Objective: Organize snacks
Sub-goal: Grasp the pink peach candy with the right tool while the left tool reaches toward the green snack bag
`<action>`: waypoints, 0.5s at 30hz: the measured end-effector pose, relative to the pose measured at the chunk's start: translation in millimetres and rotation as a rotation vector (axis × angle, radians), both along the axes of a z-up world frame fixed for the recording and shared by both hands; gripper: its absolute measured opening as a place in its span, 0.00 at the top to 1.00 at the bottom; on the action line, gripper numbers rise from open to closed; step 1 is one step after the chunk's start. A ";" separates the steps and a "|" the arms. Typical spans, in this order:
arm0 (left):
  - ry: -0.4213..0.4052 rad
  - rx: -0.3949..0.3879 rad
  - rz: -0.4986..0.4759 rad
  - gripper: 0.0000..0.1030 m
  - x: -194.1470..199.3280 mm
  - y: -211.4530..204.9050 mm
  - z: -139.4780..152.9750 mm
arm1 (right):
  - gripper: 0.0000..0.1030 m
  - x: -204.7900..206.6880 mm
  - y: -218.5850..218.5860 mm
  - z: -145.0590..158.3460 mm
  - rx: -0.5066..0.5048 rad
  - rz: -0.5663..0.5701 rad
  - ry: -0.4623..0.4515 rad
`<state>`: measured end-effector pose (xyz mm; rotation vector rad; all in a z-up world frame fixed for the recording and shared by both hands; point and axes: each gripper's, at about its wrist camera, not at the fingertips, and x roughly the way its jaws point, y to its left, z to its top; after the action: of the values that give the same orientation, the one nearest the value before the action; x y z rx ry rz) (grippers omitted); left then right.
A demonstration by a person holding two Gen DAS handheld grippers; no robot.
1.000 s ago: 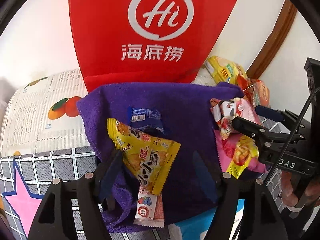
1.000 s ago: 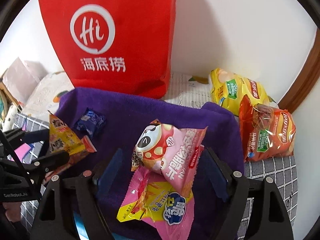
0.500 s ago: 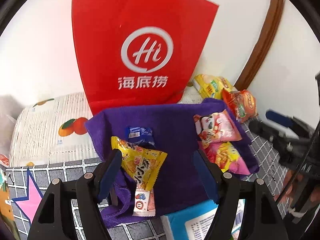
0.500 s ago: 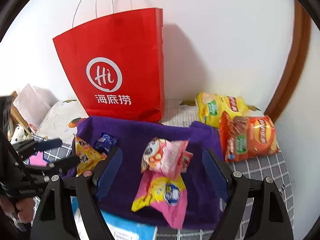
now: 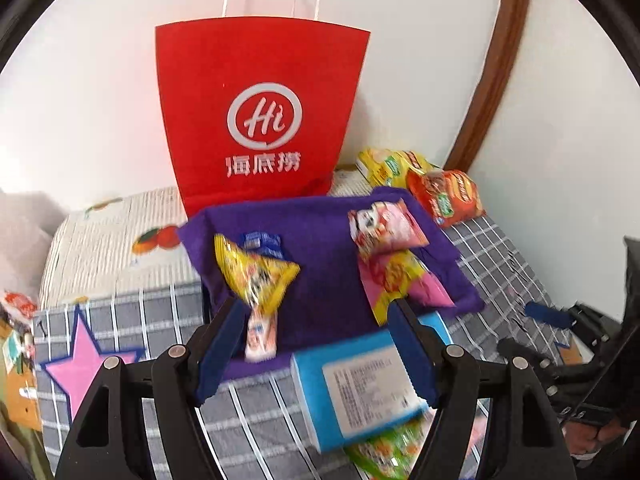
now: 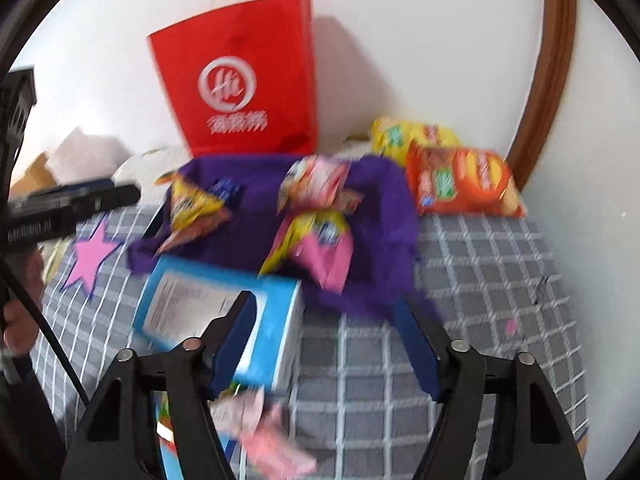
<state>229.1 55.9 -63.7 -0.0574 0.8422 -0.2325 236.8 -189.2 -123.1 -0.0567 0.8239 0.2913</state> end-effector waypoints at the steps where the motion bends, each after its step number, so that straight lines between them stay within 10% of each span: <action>1: 0.004 -0.003 0.003 0.30 -5.9 0.3 -0.5 | 0.33 -8.5 -0.1 -5.1 0.001 0.008 0.007; 15: 0.057 0.018 0.045 0.30 -84.0 10.5 -29.1 | 0.33 -84.3 21.9 -86.2 -0.090 0.136 0.048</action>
<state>145.1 66.4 -92.8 -0.0663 0.8984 -0.1816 152.4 -167.3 -209.3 -0.1914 0.8824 0.3850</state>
